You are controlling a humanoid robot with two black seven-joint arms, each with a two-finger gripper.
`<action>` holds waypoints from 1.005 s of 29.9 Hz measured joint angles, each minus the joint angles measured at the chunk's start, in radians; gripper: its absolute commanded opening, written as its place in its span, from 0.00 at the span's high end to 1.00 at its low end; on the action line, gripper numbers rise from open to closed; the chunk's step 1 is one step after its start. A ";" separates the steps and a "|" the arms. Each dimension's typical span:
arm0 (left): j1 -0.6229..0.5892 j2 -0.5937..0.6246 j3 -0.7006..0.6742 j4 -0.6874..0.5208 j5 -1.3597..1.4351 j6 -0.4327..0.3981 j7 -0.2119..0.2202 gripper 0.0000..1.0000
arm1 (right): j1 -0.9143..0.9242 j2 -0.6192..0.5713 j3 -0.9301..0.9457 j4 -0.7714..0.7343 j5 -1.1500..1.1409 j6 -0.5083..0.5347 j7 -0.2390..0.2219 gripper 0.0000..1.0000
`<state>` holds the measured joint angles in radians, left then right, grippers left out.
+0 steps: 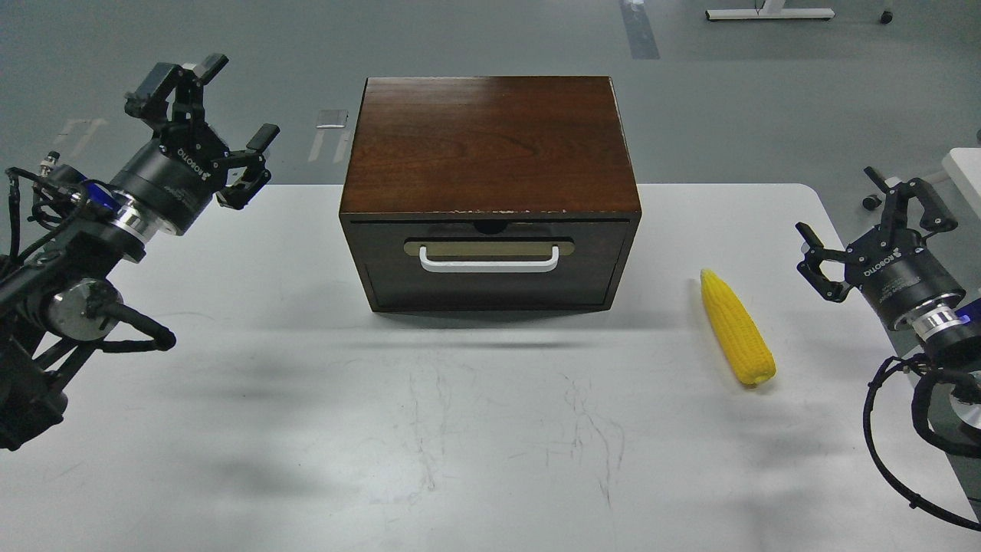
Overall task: Put corn in drawer with both arms
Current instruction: 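Move the left gripper toward the white drawer handle of the wooden box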
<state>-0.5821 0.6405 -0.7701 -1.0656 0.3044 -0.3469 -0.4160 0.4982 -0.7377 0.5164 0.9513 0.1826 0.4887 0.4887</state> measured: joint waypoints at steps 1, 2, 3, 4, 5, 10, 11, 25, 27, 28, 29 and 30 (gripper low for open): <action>0.003 0.001 0.000 -0.001 0.000 0.001 0.000 0.01 | 0.000 0.000 0.000 0.000 0.000 0.000 0.000 0.00; 0.006 0.002 0.000 -0.004 0.000 0.001 0.000 0.01 | 0.000 0.001 0.000 0.000 0.000 0.000 0.000 0.00; 0.008 0.003 -0.001 -0.006 0.000 0.002 0.000 0.01 | 0.000 0.001 0.000 -0.001 0.000 0.000 0.000 0.00; 0.010 0.003 -0.001 -0.008 0.000 0.002 0.000 0.01 | 0.001 0.002 0.000 -0.001 0.000 0.000 0.000 0.00; 0.010 0.003 -0.001 -0.009 0.000 0.002 0.000 0.01 | 0.001 0.002 0.000 -0.001 0.000 0.000 0.000 0.00; 0.006 0.006 -0.001 -0.010 0.000 -0.006 0.002 0.01 | 0.002 0.000 0.001 -0.002 0.000 0.000 0.000 0.00; -0.001 0.007 -0.002 -0.010 -0.001 -0.009 0.000 0.01 | 0.002 -0.003 0.002 -0.002 0.000 0.000 0.000 0.00; -0.209 0.042 0.025 -0.156 0.362 -0.107 0.003 0.01 | 0.016 -0.007 -0.002 -0.003 -0.003 0.000 0.000 0.00; -0.239 0.042 0.025 -0.211 0.512 -0.131 0.002 0.01 | 0.017 -0.008 -0.003 -0.004 -0.003 0.000 0.000 0.00; -0.255 0.042 0.025 -0.235 0.591 -0.136 0.000 0.01 | 0.017 -0.008 -0.003 -0.004 -0.003 0.000 0.000 0.00; -0.274 0.040 0.026 -0.261 0.674 -0.139 -0.003 0.01 | 0.018 -0.008 -0.003 -0.005 -0.003 0.000 0.000 0.00; -0.292 0.038 0.026 -0.283 0.754 -0.141 -0.005 0.01 | 0.019 -0.008 -0.003 -0.005 -0.003 0.000 0.000 0.00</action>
<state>-0.8744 0.6781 -0.7440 -1.3491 1.0587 -0.4876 -0.4209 0.5169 -0.7457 0.5138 0.9466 0.1795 0.4887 0.4887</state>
